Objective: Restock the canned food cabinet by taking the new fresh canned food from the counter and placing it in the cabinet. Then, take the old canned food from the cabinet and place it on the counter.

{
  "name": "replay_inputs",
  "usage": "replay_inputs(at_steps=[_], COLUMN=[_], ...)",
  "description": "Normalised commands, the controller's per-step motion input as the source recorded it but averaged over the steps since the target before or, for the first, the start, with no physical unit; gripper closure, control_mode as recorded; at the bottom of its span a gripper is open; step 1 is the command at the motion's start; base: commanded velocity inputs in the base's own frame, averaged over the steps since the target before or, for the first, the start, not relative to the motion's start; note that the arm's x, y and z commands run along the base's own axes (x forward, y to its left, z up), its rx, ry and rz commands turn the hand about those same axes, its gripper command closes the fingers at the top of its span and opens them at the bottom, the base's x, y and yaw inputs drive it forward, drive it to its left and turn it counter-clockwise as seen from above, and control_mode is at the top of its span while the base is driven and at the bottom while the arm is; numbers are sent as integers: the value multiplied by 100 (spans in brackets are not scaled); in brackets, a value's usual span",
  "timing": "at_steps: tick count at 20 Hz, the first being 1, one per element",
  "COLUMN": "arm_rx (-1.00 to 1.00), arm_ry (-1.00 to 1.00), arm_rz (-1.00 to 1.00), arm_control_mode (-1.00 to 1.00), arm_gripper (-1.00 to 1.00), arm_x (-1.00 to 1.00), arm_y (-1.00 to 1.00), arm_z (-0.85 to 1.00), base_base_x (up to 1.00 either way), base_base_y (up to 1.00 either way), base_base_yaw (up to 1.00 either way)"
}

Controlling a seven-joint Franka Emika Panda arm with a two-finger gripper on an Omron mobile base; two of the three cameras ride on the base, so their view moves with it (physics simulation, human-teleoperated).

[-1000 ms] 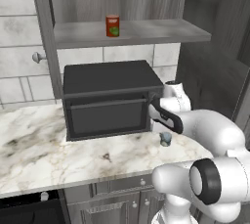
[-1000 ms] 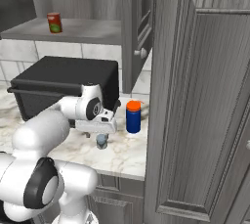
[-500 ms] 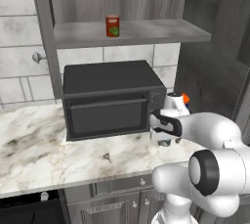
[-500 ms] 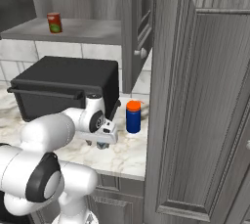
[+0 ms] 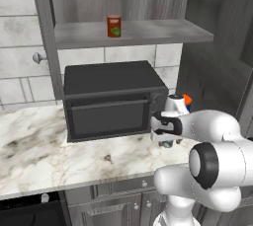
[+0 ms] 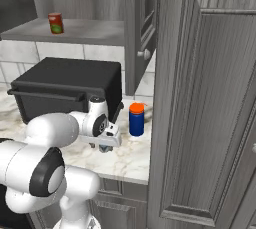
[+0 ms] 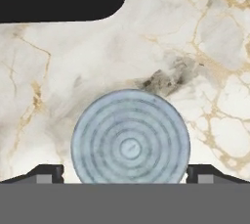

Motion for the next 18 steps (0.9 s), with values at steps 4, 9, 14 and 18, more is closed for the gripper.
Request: replay_inputs(at_steps=[4, 9, 14, 18], arm_rx=[0, 0, 0, 0], arm_ry=[-5, -5, -1, -2], arm_rz=[-2, -2, 0, 0], arm_control_mode=[-100, -100, -100, -100], arm_gripper=[-100, -100, 100, 100], arm_x=[10, 15, 2, -16], arm_y=[0, 0, 0, 0], arm_z=[-8, -10, -1, 0], base_base_x=[0, 0, 0, 0], base_base_y=[0, 0, 0, 0], base_base_yaw=[0, 0, 0, 0])
